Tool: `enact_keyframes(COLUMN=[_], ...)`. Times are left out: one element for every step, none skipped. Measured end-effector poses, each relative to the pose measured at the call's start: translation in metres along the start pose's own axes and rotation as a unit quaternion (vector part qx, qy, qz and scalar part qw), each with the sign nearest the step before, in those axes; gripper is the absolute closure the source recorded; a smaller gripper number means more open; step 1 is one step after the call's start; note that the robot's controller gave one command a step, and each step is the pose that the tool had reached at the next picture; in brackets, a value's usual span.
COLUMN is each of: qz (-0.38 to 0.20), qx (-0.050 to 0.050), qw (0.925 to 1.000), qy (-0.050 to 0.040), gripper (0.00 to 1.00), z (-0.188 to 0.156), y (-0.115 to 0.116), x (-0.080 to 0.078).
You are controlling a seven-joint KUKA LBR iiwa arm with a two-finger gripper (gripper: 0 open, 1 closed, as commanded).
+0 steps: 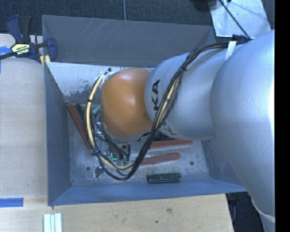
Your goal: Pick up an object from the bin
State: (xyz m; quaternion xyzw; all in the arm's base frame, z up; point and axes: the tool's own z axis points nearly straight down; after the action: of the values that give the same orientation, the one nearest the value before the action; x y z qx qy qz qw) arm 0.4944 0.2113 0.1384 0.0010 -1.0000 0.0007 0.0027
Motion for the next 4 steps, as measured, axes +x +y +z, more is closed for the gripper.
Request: enact_keyframes(qz=[0.001, 0.001, -0.127, -0.127], qx=[-0.001, -0.001, -0.006, -0.006], qw=[1.0000, 1.0000, 0.9917, 0.9918], qy=[-0.0035, -0.0034, -0.0152, -0.0150], gripper=[0.00, 0.00, 1.00, 1.00], z=[-0.004, -0.003, 0.062, 0.062], y=[0.000, 0.000, -0.001, -0.001], x=[-0.002, -0.002, -0.020, -0.019])
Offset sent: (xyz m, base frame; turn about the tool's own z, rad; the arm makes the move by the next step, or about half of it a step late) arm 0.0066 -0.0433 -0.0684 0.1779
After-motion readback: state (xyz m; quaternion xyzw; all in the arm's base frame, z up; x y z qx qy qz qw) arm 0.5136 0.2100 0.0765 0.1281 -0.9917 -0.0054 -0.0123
